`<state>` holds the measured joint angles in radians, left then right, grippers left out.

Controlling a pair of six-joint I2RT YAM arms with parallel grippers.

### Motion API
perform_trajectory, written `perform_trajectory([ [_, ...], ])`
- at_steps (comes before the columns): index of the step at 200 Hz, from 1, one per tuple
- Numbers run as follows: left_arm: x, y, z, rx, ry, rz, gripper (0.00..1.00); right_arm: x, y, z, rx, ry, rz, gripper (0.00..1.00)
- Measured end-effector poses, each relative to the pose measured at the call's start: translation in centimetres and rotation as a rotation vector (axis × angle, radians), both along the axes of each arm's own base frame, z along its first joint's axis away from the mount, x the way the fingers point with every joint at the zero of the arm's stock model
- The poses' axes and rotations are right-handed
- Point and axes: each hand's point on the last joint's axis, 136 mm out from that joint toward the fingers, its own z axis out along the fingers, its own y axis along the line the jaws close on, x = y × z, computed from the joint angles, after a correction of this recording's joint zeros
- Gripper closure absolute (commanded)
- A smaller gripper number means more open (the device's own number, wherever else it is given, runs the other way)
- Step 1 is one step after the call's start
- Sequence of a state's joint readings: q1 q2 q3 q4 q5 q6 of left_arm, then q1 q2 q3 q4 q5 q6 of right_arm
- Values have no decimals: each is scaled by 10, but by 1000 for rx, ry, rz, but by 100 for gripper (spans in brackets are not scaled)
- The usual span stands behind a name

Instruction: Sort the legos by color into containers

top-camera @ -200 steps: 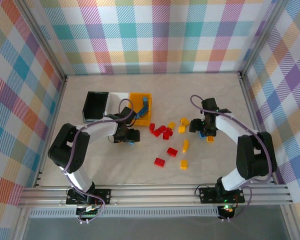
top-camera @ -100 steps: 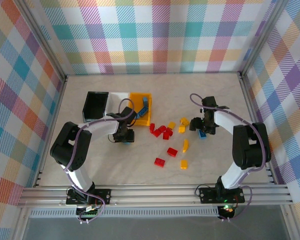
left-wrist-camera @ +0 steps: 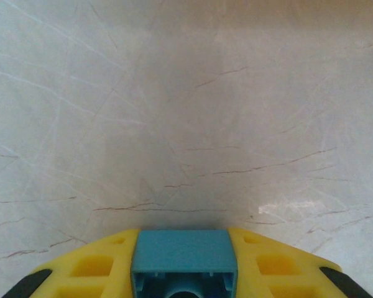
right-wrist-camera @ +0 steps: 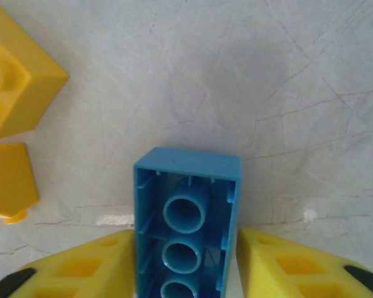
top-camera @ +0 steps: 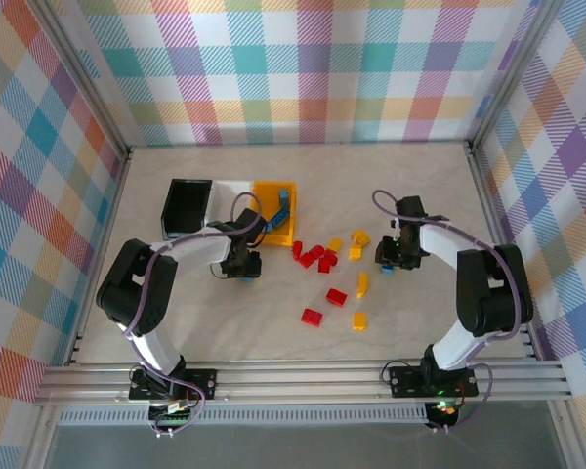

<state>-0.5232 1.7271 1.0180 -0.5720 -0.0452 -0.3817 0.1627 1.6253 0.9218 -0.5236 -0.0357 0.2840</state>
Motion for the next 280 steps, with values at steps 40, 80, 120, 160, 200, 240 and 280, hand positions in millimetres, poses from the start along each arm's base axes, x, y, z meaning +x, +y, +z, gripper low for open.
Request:
perform_trajectory([
  [40,3,-23,5,-96,-15,-33,83,3,2,19,25,-63,-9,60],
  [80,2,-29,17,-133,-32,-46,84,5,6,37,55,-115,-8,60],
  [120,17,-37,57,-164,-103,-58,83,5,7,37,60,-111,-6,50],
  [160,58,-53,118,-201,-231,-81,83,1,6,13,43,-38,-8,50],
  [200,117,-68,128,-194,-284,-77,71,-2,5,-7,28,22,-7,55],
  [240,144,-63,84,-142,-203,-54,52,6,5,-3,26,6,0,71],
  [280,143,-60,84,-129,-185,-57,40,7,5,0,27,-3,0,75],
])
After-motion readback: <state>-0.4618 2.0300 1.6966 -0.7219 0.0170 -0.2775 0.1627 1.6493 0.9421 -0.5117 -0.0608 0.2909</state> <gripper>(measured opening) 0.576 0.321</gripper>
